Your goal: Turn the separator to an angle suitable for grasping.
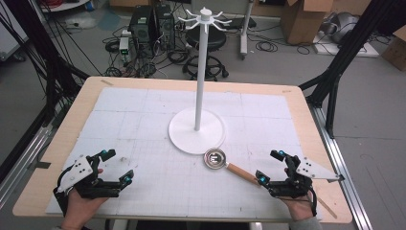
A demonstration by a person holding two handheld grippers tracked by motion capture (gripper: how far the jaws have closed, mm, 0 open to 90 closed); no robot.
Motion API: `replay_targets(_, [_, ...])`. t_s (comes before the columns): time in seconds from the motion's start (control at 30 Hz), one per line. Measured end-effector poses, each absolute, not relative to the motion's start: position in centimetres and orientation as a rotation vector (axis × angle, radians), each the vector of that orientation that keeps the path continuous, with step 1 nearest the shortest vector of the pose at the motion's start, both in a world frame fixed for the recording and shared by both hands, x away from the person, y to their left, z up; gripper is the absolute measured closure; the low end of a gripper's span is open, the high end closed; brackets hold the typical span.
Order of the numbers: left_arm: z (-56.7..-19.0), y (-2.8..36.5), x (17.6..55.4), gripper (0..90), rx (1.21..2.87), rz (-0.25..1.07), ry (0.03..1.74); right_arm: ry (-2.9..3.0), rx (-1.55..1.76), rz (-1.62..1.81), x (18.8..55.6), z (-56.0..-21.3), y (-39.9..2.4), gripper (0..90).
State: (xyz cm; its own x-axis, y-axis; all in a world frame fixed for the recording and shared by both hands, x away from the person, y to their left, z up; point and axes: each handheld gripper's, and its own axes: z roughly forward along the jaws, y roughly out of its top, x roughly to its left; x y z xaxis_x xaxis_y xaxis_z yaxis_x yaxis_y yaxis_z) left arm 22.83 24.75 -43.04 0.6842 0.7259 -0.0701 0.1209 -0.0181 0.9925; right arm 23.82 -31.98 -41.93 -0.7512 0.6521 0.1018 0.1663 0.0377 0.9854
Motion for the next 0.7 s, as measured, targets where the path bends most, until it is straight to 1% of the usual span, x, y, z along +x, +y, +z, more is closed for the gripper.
replay_targets(0.03, [-43.0, 24.7, 22.9, 1.8, 1.541, 0.55, 0.719, 1.955, 0.832, 1.761, 23.7, -41.9, -32.0, 9.3])
replay_targets(0.07, [-43.0, 24.7, 22.9, 1.8, 1.541, 0.55, 0.719, 1.96, 0.835, 1.761, 23.6, -41.9, -32.1, 15.0])
replay_targets(0.17, [-43.0, 24.3, 23.0, 1.8, 1.546, 0.543, 0.711, 1.963, 0.834, 1.77, 23.2, -41.7, -32.1, 20.3])
replay_targets(0.2, [-43.0, 24.3, 23.0, 1.8, 1.549, 0.542, 0.707, 1.966, 0.831, 1.769, 23.2, -41.6, -32.2, 26.5])
replay_targets(0.23, [-43.0, 24.2, 23.0, 1.8, 1.551, 0.54, 0.704, 1.973, 0.824, 1.774, 23.0, -41.5, -32.2, 30.5])
replay_targets(0.27, [-42.9, 24.1, 23.0, 1.8, 1.552, 0.539, 0.699, 1.973, 0.824, 1.774, 23.0, -41.5, -32.2, 30.5])
replay_targets(0.3, [-42.9, 24.0, 23.0, 1.8, 1.55, 0.537, 0.696, 1.975, 0.813, 1.77, 22.8, -41.5, -32.2, 33.7])
replay_targets(0.33, [-42.9, 23.9, 23.0, 1.9, 1.556, 0.537, 0.689, 1.992, 0.803, 1.766, 22.5, -41.3, -32.1, 43.6])
replay_targets(0.37, [-42.9, 23.9, 23.0, 1.8, 1.556, 0.537, 0.689, 1.992, 0.803, 1.766, 22.5, -41.3, -32.1, 43.6])
replay_targets(0.4, [-42.9, 23.8, 22.9, 1.8, 1.554, 0.536, 0.689, 1.992, 0.797, 1.762, 22.5, -41.3, -32.1, 47.2])
replay_targets(0.43, [-42.9, 23.8, 22.9, 1.8, 1.553, 0.535, 0.688, 1.994, 0.791, 1.754, 22.4, -41.2, -32.0, 53.1])
replay_targets(0.47, [-42.9, 23.8, 23.0, 1.9, 1.553, 0.535, 0.689, 1.999, 0.792, 1.754, 22.3, -41.2, -32.0, 55.8])
replay_targets(0.5, [-42.9, 23.9, 23.0, 1.8, 1.554, 0.535, 0.691, 2.004, 0.791, 1.75, 22.3, -41.2, -31.9, 62.1])
replay_targets(0.6, [-42.9, 24.0, 23.0, 1.8, 1.551, 0.534, 0.697, 2.031, 0.795, 1.726, 22.3, -41.2, -31.8, 73.7])
replay_targets(0.7, [-42.9, 24.1, 23.0, 1.8, 1.552, 0.537, 0.699, 2.058, 0.795, 1.704, 22.5, -41.4, -31.7, 82.6])
